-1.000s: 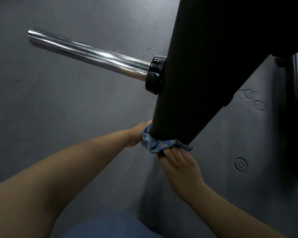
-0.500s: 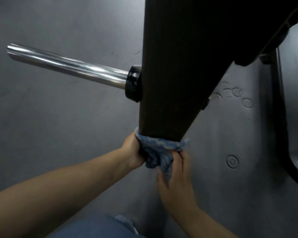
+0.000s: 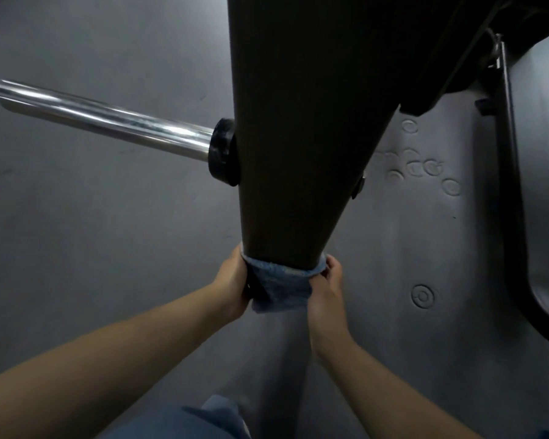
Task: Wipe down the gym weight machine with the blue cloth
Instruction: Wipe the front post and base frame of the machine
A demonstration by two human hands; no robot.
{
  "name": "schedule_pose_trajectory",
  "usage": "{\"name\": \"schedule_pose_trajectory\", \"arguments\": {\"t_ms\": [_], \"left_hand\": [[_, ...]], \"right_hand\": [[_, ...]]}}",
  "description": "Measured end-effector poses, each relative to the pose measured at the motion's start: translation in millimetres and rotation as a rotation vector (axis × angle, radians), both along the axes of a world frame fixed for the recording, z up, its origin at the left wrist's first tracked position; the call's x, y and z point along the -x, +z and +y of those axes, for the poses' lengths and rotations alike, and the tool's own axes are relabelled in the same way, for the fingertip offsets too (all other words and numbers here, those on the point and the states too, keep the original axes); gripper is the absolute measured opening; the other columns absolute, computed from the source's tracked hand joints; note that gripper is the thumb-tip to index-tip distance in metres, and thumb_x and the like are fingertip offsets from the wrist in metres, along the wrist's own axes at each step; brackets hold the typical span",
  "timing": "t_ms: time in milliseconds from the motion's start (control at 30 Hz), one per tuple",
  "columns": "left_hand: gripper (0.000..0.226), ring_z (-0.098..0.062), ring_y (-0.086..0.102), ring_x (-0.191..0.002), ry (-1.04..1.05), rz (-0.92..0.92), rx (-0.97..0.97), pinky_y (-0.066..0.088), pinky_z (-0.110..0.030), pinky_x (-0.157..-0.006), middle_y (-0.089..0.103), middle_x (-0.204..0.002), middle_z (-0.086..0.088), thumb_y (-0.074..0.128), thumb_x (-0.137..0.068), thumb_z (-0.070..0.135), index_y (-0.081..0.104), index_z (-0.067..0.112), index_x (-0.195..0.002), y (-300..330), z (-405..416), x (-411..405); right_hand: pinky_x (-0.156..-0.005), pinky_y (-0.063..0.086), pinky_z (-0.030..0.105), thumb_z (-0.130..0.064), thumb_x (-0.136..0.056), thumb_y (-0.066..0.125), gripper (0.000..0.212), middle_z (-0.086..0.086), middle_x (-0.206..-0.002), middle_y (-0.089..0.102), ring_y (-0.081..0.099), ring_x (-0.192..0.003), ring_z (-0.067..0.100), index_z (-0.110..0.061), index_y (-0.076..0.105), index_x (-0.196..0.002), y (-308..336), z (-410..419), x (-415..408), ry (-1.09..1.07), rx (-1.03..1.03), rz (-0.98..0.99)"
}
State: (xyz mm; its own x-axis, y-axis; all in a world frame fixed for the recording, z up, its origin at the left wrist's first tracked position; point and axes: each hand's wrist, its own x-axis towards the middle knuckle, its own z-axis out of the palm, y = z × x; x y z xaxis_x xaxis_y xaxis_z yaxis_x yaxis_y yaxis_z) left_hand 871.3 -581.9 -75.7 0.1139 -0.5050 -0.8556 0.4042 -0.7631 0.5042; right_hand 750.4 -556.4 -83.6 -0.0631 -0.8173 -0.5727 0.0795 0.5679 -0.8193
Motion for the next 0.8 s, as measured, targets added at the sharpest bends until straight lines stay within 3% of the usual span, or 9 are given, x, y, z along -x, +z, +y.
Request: {"name": "schedule_pose_trajectory", "arguments": {"t_ms": [100,233,333,433,467,533,633,700,800], "left_hand": [[0.025,-0.024,0.052,-0.114,-0.045,-0.111,0.059,0.038,-0.043,-0.106,0.061,-0.109,-0.004,0.040,-0.098,0.032,0.059,0.018,-0.090,6,-8,-8],[0.029,-0.015,0.056,-0.092,-0.082,-0.122,0.152,0.041,-0.034,-0.094,0.059,-0.091,0.001,0.032,-0.101,0.022,0.056,0.016,-0.086,22,-18,-17],[0.031,-0.010,0.057,-0.082,-0.103,-0.103,0.209,0.045,-0.029,-0.084,0.061,-0.087,0.001,0.030,-0.101,0.017,0.056,0.016,-0.084,29,-18,-20],[0.033,-0.009,0.059,-0.066,-0.143,0.006,0.258,0.046,-0.019,-0.065,0.066,-0.064,0.001,0.027,-0.091,0.001,0.055,0.010,-0.077,36,-16,-32],[0.033,-0.009,0.060,-0.068,-0.232,0.071,0.293,0.045,-0.018,-0.067,0.069,-0.065,0.003,0.027,-0.085,-0.003,0.057,0.011,-0.081,39,-17,-41],[0.048,-0.003,0.063,-0.088,-0.520,0.105,0.341,0.047,-0.017,-0.081,0.071,-0.091,0.014,0.034,-0.080,-0.012,0.056,0.024,-0.103,40,-17,-60],[0.077,0.001,0.045,-0.119,-0.904,-0.088,0.399,0.034,-0.020,-0.104,0.048,-0.119,0.025,0.052,-0.078,-0.021,0.035,0.038,-0.124,31,-20,-70],[0.080,0.000,0.038,-0.121,-0.892,-0.213,0.420,0.034,-0.016,-0.101,0.043,-0.116,0.029,0.068,-0.072,-0.012,0.032,0.038,-0.124,29,-22,-63],[0.073,0.006,0.051,-0.101,-0.853,-0.271,0.492,0.049,-0.009,-0.077,0.046,-0.107,0.028,0.074,-0.068,-0.009,0.039,0.041,-0.108,28,-27,-52]], "right_hand": [[-0.081,0.047,0.021,0.003,-0.094,0.036,0.041,0.000,-0.124,0.056,0.052,-0.113,0.016,-0.021,0.051,-0.124,2,-17,8,0.136,-0.036,-0.028],[-0.088,0.049,0.026,0.012,-0.090,0.036,0.050,-0.007,-0.114,0.059,0.054,-0.111,0.014,-0.031,0.056,-0.105,14,-25,24,0.216,0.047,-0.116],[-0.092,0.050,0.022,0.006,-0.092,0.046,0.050,-0.012,-0.123,0.056,0.053,-0.114,0.003,-0.027,0.048,-0.129,17,-20,34,0.309,0.149,-0.068],[-0.092,0.045,0.010,0.010,-0.084,0.057,0.067,-0.021,-0.124,0.050,0.049,-0.113,-0.009,-0.027,0.037,-0.137,14,-18,39,0.446,0.232,0.005],[-0.090,0.044,0.007,0.008,-0.082,0.062,0.070,-0.023,-0.124,0.049,0.048,-0.113,-0.011,-0.031,0.036,-0.135,13,-18,39,0.470,0.245,0.018],[-0.086,0.043,0.005,0.006,-0.079,0.068,0.072,-0.024,-0.123,0.049,0.049,-0.110,-0.014,-0.039,0.037,-0.126,11,-18,39,0.481,0.264,0.044],[-0.078,0.044,0.003,0.005,-0.074,0.072,0.070,-0.025,-0.115,0.049,0.050,-0.100,-0.020,-0.042,0.040,-0.114,10,-19,34,0.463,0.290,0.080],[-0.069,0.043,-0.001,0.004,-0.073,0.073,0.065,-0.026,-0.108,0.047,0.049,-0.089,-0.027,-0.040,0.040,-0.107,14,-22,30,0.444,0.292,0.069],[-0.060,0.043,0.000,0.008,-0.075,0.070,0.057,-0.022,-0.100,0.045,0.050,-0.073,-0.028,-0.036,0.041,-0.097,16,-31,28,0.440,0.263,0.017]]}}
